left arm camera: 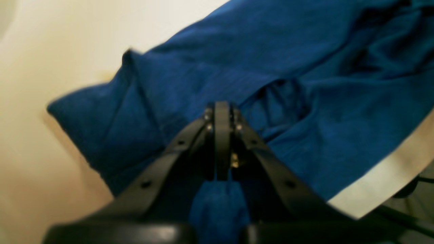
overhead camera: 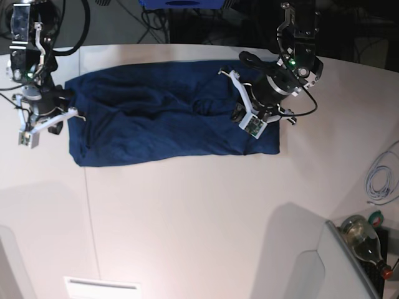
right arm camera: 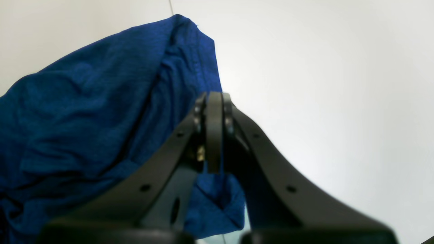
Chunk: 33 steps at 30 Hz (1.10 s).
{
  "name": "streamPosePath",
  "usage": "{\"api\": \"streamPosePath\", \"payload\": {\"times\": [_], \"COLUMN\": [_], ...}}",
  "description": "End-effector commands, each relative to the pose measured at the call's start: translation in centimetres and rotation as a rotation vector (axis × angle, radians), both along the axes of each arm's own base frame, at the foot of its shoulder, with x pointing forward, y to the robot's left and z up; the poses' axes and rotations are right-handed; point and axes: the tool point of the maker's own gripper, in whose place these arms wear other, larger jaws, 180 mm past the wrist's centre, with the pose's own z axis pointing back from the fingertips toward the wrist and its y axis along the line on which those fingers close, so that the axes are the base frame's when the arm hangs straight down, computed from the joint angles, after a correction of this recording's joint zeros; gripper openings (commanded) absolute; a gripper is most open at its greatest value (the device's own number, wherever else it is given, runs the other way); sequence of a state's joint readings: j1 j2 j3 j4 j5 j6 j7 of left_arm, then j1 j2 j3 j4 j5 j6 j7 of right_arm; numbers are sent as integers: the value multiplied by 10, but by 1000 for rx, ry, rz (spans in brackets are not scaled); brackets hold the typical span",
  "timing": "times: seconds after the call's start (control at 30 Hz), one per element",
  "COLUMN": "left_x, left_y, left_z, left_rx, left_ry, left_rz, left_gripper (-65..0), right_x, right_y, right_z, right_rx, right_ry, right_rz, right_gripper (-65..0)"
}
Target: Layout the t-shirt on the table in an organized manner, then fold the t-shirt properly
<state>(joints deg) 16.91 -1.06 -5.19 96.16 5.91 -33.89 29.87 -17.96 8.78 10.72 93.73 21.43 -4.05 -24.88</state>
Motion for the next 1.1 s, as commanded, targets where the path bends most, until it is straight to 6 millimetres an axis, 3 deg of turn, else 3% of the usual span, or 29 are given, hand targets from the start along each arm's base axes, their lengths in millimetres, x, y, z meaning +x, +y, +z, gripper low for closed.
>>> {"api": "streamPosePath", "payload": {"times": [0.0,0.33,0.7,0.9,0.97,1.07], "left_x": [5,-3,-25,-51,-49,-38], "left_y": [-1,2,-65,-111,-113,-101], "left_z": [4,-26,-25,-19,-14,-2], "left_rx": [-27,-42,-84,-125,-129,-125], "left_ry": [-22,67,88,97,85,41], "left_rz": [10,52,-144,-277,-282,-240], "left_gripper": [-650,-650,-650,-650,-650,-650], "right_x": [9,14,13,13,13,13], "right_y": [-4,-3,-6,-7,-7,-7], "right_z": [12,15,14,14,14,15], "right_rx": [-16,-15,-17,-18,-18,-19], "right_ry": [-48,-59,-57,-57,-57,-57], "right_rz": [2,3,-4,-5,-5,-5], "right_gripper": [-644,-644,-644,-644,-644,-644]}}
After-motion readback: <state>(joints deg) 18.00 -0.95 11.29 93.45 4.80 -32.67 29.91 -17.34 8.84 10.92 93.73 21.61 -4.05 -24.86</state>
